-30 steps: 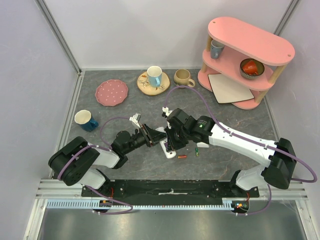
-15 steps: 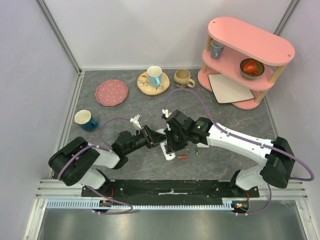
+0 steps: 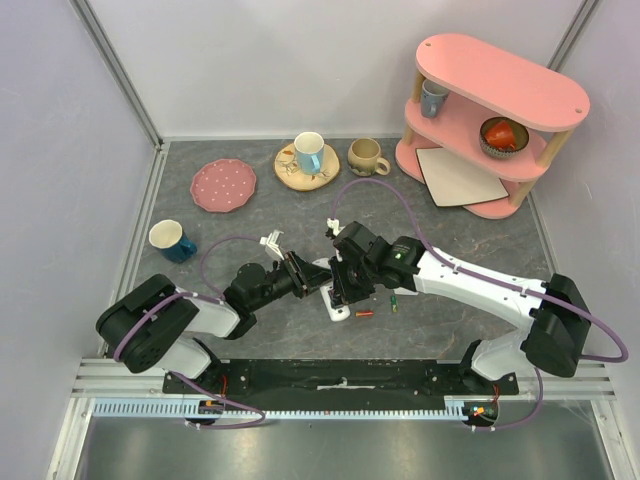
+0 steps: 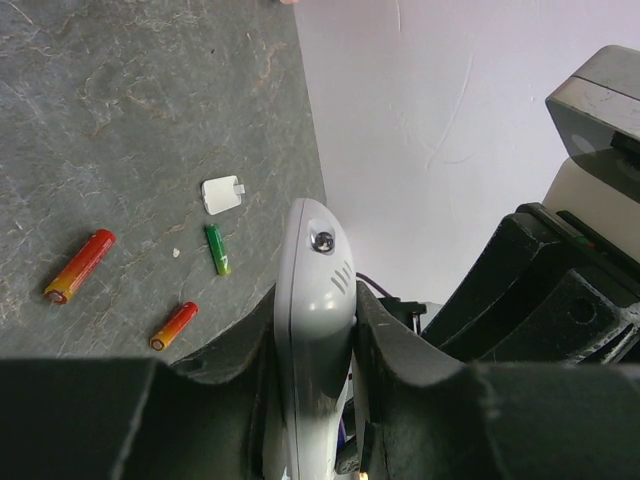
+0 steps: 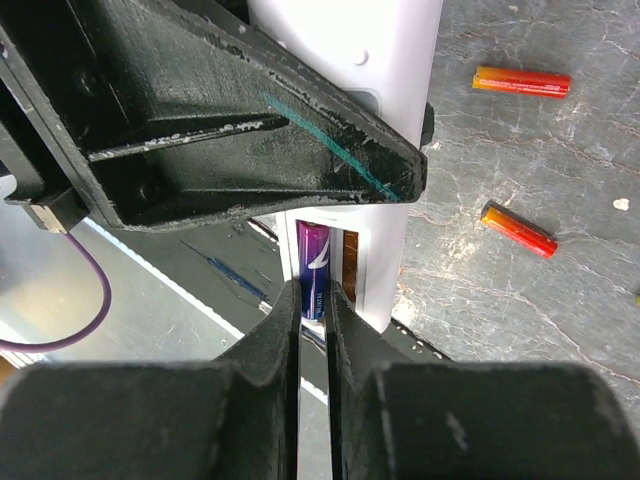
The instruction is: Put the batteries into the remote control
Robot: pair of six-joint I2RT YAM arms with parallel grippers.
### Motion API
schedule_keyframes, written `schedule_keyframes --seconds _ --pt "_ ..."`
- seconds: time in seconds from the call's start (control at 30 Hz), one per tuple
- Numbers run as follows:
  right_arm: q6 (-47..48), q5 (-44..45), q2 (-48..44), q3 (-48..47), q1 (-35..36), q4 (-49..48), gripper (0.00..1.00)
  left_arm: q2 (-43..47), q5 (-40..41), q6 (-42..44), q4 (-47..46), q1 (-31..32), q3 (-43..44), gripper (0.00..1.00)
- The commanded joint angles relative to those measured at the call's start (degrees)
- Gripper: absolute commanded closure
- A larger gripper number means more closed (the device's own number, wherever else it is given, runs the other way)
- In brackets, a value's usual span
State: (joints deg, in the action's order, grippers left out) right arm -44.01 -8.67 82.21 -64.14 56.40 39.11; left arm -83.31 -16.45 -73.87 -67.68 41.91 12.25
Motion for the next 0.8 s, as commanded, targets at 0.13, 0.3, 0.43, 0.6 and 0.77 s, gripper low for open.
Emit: schedule_keyframes --seconds 0.13,0.3,0.43,0.6,0.77 --pt "-2.5 -1.0 -0.4 0.2 0.6 -11.8 0.78 2.6 0.3 -1.8 -27.7 2.1 1.4 0.98" --pt "-2.7 -1.0 -0.5 0.0 0.6 -12.0 0.73 2.6 0.7 -1.5 -27.7 2.1 1.1 0.98" --pt "-2.7 -1.1 -0.1 -0.4 0.6 -12.1 0.72 2.4 1.0 -1.5 -27.6 2.1 0.9 0.98" --pt "-2.7 -1.2 0.0 -0.5 0.6 -12.0 0.7 2.4 1.0 -1.5 -27.7 2.2 0.8 0.98" --pt "-2.5 -1.5 -0.7 -0.5 0.6 -11.7 0.65 2.4 1.2 -1.2 -27.7 2.2 0.2 0.98"
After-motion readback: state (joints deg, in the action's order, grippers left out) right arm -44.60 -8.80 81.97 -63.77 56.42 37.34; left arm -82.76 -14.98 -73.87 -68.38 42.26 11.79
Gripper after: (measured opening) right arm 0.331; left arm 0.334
